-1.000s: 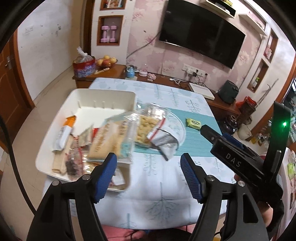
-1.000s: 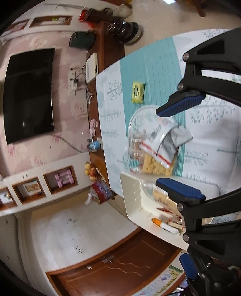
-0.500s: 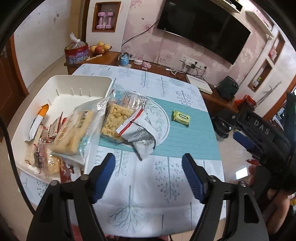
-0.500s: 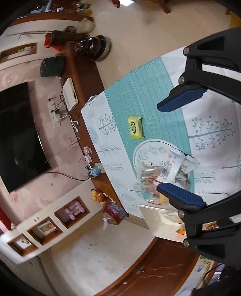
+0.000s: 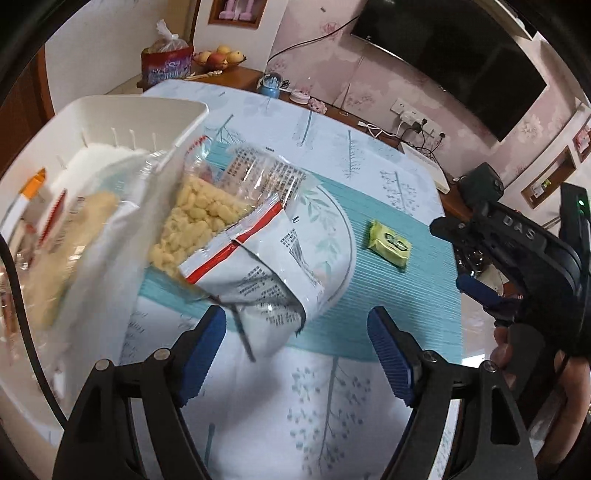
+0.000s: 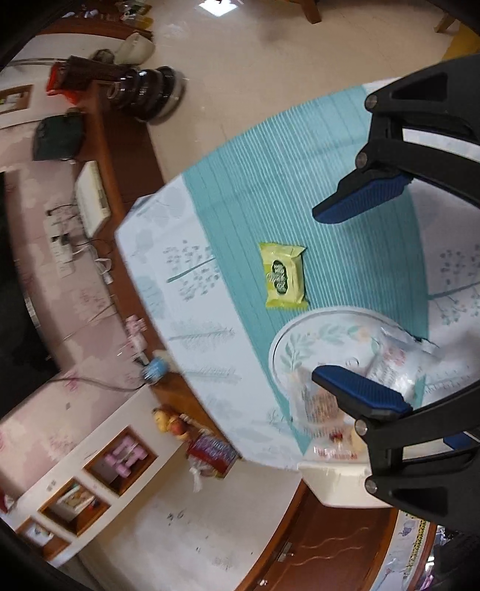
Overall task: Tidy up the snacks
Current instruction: 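Move the left tool to the red-striped white bag while the right tool approaches the yellow pineapple cake, then grasp the red-striped bag with the left tool while the right tool grasps the yellow pineapple cake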
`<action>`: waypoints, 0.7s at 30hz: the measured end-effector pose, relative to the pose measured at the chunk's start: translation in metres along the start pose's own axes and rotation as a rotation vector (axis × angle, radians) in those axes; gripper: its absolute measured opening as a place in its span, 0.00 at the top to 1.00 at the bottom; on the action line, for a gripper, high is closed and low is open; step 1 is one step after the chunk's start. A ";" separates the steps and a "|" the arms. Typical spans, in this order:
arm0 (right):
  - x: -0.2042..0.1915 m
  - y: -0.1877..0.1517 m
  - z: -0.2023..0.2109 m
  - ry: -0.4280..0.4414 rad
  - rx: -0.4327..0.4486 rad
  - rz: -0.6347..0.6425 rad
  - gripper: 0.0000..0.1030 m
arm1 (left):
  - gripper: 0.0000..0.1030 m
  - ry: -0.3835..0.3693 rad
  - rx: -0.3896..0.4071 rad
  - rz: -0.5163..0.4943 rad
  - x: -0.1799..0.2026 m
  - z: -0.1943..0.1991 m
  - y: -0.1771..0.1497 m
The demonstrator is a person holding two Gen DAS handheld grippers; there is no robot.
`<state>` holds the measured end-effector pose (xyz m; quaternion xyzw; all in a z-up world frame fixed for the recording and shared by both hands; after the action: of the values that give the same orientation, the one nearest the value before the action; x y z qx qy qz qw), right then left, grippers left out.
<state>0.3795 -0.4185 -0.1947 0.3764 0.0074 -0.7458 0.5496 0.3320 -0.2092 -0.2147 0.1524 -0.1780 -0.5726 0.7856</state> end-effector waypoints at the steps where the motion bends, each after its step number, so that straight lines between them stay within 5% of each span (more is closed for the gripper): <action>1: 0.002 0.002 -0.009 -0.008 -0.012 -0.005 0.23 | 0.24 0.002 -0.003 0.005 -0.001 -0.006 0.000; 11: 0.008 0.010 -0.077 -0.016 -0.108 0.017 0.23 | 0.21 0.040 -0.033 0.077 -0.002 -0.055 0.001; 21: 0.026 0.006 -0.088 -0.102 -0.140 -0.007 0.23 | 0.17 0.041 -0.050 0.104 0.001 -0.074 0.001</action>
<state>0.4304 -0.4053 -0.2702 0.2983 0.0327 -0.7636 0.5717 0.3663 -0.2074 -0.2801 0.1352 -0.1552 -0.5321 0.8213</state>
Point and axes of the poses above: each gripper's, at about its wrist camera, not at the fingertips, and z roughly against the way its jaws point, x to its right, y to its top, the point moved 7 cm from there along -z, roughly the way its jaws point, and after that the axes turned 14 degrees about y, right-handed, at the moved point
